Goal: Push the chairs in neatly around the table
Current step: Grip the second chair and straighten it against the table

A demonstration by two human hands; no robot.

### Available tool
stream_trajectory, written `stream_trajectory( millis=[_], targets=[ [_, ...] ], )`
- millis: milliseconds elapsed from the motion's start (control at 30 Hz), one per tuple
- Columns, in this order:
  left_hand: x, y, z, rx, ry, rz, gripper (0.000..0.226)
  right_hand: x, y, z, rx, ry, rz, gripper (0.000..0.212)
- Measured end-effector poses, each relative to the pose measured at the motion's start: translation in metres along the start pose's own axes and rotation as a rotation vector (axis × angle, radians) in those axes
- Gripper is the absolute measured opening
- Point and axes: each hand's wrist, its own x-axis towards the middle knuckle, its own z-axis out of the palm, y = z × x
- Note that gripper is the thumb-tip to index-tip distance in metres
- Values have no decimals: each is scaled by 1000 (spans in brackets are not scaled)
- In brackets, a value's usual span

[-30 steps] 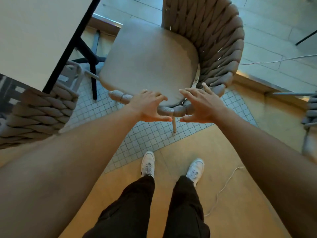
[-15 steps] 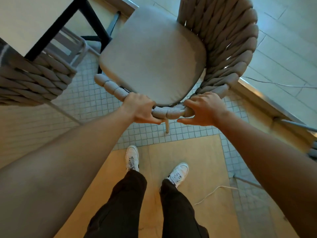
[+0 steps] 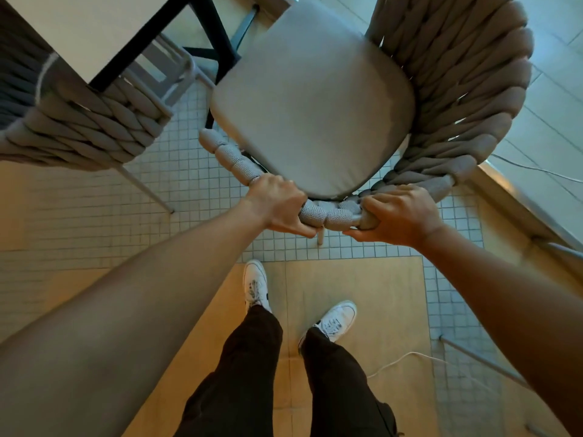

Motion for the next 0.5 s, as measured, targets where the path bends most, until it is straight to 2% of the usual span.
stream_trajectory(
  millis=[300,400,500],
  targets=[
    [7,-25,4,-4,64,9,85,22,2,5,-27,81,32,70],
    [14,-40,0,-5,61,-13,82,43,6,6,25,92,101,66],
    [11,-47,3,-29,100,-36,79,54,0,8,73,181,233,57]
  ],
)
